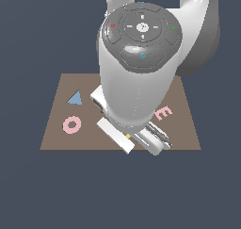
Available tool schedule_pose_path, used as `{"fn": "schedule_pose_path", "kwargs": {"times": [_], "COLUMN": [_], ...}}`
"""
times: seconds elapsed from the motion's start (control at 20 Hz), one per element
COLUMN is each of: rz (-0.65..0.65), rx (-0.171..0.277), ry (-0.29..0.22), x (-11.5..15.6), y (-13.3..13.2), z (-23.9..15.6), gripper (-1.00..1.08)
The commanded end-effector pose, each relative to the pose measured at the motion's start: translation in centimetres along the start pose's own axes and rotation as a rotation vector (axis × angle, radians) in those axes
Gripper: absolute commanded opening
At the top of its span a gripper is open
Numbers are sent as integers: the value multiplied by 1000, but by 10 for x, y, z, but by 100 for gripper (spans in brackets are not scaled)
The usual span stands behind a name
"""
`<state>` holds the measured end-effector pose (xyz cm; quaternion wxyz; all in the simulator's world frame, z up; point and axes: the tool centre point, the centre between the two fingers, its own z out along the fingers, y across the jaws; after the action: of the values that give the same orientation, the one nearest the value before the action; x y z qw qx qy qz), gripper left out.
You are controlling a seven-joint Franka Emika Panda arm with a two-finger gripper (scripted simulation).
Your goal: Insert a designated object into the corresponding slot on a board.
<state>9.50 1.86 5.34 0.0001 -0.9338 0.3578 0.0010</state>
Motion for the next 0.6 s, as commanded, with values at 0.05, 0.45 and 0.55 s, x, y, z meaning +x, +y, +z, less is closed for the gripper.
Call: {"fn": "schedule_pose_path", "kwargs": {"times": [0.05, 0.45, 0.55], "rz": [27, 31, 31], "rx": [1, 0, 0], "ry": [2, 2, 2], "x": [4, 5, 5], "y": [-1, -1, -1], "z": [3, 7, 13], "gripper": [100, 100, 100]}}
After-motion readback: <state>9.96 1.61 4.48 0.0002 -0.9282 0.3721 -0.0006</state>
